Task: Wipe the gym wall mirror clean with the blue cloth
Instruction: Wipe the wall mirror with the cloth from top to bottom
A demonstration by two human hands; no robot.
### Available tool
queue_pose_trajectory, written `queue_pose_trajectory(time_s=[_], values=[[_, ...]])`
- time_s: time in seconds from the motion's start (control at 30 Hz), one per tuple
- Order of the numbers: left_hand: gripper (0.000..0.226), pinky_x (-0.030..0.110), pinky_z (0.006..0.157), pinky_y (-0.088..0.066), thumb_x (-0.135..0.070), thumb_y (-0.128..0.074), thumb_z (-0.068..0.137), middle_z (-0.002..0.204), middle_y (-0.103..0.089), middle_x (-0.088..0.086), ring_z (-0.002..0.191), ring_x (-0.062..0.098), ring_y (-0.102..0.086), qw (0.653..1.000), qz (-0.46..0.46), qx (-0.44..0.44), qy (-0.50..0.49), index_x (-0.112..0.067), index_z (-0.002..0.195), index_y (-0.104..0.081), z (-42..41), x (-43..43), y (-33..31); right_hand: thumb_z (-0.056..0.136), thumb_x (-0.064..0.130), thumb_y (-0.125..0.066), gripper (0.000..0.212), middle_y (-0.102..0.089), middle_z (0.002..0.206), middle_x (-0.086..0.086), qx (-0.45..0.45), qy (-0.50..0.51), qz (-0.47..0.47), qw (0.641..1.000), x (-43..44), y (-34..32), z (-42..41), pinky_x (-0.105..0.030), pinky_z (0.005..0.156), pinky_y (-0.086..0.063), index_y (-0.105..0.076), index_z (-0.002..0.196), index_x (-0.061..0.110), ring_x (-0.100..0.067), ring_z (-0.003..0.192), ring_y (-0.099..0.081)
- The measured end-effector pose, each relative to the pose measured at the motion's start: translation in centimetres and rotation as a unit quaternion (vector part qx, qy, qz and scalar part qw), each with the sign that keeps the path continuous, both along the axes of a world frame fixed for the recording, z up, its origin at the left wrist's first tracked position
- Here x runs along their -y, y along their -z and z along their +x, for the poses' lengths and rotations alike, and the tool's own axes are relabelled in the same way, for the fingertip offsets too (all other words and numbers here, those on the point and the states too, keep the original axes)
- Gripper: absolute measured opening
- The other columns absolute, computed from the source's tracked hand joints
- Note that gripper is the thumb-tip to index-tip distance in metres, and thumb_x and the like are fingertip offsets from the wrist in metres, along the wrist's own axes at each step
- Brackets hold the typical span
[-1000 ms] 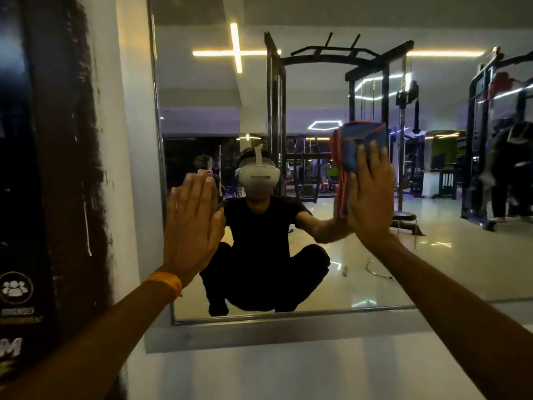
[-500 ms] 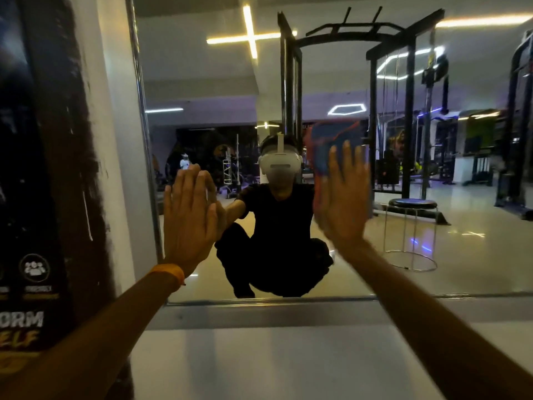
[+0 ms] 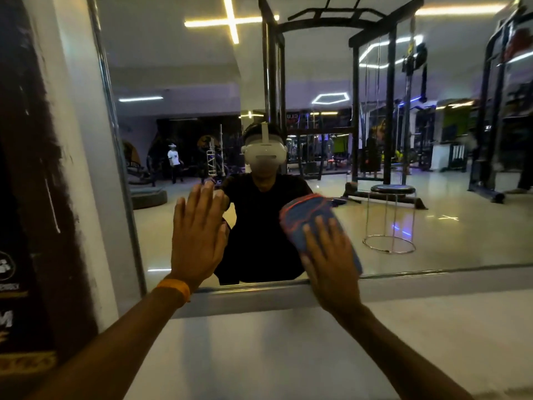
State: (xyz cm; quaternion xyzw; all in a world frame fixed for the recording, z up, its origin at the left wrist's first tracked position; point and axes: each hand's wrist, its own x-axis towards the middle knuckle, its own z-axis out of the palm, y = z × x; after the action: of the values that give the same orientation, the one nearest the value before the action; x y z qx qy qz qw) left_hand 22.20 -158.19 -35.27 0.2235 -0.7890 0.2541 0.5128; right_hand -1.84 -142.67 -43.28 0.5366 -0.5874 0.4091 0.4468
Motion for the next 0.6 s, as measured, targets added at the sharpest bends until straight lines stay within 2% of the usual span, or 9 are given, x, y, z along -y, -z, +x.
queue_pose_trajectory(time_s=[0.03,0.07,0.2,0.33,0.37,0.43,0.5,0.53,0.6], values=[[0.065,0.062,0.126,-0.012,-0.033,-0.037,0.104,0.172,-0.014,0.017,0.16,0.036,-0.01,1.0,0.002,-0.007,-0.003,-0.007,0.162,-0.026,-0.3,0.0,0.0,0.112,0.041,-0.03,0.056,-0.006,0.174,-0.003,-0.084,0.003,0.046,0.995,0.2,1.4,0.0,-0.049,0.129,-0.009,-0.02,0.163,0.021,-0.026,0.16,-0.008],[0.065,0.062,0.127,-0.011,-0.034,-0.037,0.104,0.172,-0.014,0.017,0.16,0.036,-0.009,1.0,0.007,-0.014,-0.003,-0.006,0.163,-0.026,-0.5,-0.2,0.2,0.111,0.041,-0.03,0.055,-0.006,0.174,-0.003,-0.111,0.015,0.064,0.992,0.0,1.7,-0.8,-0.05,0.128,-0.011,-0.021,0.162,0.02,-0.026,0.16,-0.008],[0.067,0.058,0.129,-0.005,-0.038,-0.034,0.106,0.173,-0.008,0.015,0.161,0.034,-0.005,1.0,0.021,-0.005,0.005,-0.007,0.164,-0.021,-0.6,-0.4,1.8,0.112,0.043,-0.025,0.058,-0.015,0.171,-0.011,-0.023,0.099,0.011,0.995,-3.1,-0.5,-5.3,-0.048,0.129,-0.008,-0.022,0.162,0.015,-0.031,0.159,-0.01],[0.066,0.059,0.128,-0.008,-0.035,-0.034,0.106,0.173,-0.012,0.015,0.161,0.033,-0.007,1.0,0.014,0.015,0.01,-0.005,0.163,-0.022,0.1,-0.5,3.0,0.108,0.049,-0.034,0.067,-0.012,0.172,-0.01,0.089,0.057,-0.011,0.994,-4.4,0.0,-4.8,-0.047,0.13,-0.004,-0.023,0.163,0.012,-0.033,0.16,-0.007],[0.066,0.059,0.128,-0.008,-0.035,-0.034,0.106,0.173,-0.012,0.015,0.161,0.033,-0.007,1.0,0.013,0.017,0.015,-0.005,0.163,-0.022,0.2,-0.7,3.2,0.106,0.051,-0.038,0.07,-0.012,0.172,-0.01,0.069,0.049,0.015,0.996,-3.6,1.0,-3.3,-0.047,0.13,-0.001,-0.023,0.163,0.013,-0.032,0.16,-0.006],[0.066,0.058,0.128,-0.009,-0.035,-0.035,0.106,0.173,-0.012,0.015,0.161,0.032,-0.008,1.0,0.008,0.021,0.019,-0.006,0.163,-0.022,0.2,-0.7,3.5,0.104,0.055,-0.041,0.073,-0.011,0.173,-0.008,-0.072,0.034,0.106,0.991,-1.9,3.7,-0.8,-0.047,0.13,-0.001,-0.021,0.163,0.017,-0.03,0.16,-0.007],[0.067,0.058,0.128,-0.009,-0.035,-0.035,0.105,0.173,-0.012,0.015,0.161,0.032,-0.007,1.0,0.001,0.02,0.013,-0.006,0.164,-0.021,0.1,-0.4,3.7,0.103,0.056,-0.042,0.073,-0.014,0.172,-0.006,-0.18,0.041,0.161,0.969,-2.1,3.6,-1.8,-0.049,0.129,-0.01,-0.02,0.164,0.021,-0.028,0.16,-0.009],[0.067,0.058,0.128,-0.008,-0.035,-0.036,0.105,0.173,-0.011,0.015,0.161,0.032,-0.006,1.0,0.002,0.019,0.013,-0.006,0.164,-0.021,0.0,-0.2,3.7,0.105,0.055,-0.04,0.07,-0.015,0.172,-0.005,-0.18,0.049,0.15,0.971,-2.8,2.7,-3.4,-0.051,0.128,-0.014,-0.021,0.163,0.021,-0.028,0.159,-0.011],[0.068,0.058,0.128,-0.007,-0.035,-0.037,0.105,0.173,-0.01,0.015,0.161,0.032,-0.006,1.0,0.003,0.017,0.023,-0.007,0.164,-0.02,0.0,0.1,3.8,0.108,0.055,-0.033,0.065,-0.015,0.172,-0.006,-0.102,0.082,0.1,0.986,-5.1,1.4,-6.5,-0.05,0.128,-0.013,-0.024,0.162,0.019,-0.028,0.159,-0.012]])
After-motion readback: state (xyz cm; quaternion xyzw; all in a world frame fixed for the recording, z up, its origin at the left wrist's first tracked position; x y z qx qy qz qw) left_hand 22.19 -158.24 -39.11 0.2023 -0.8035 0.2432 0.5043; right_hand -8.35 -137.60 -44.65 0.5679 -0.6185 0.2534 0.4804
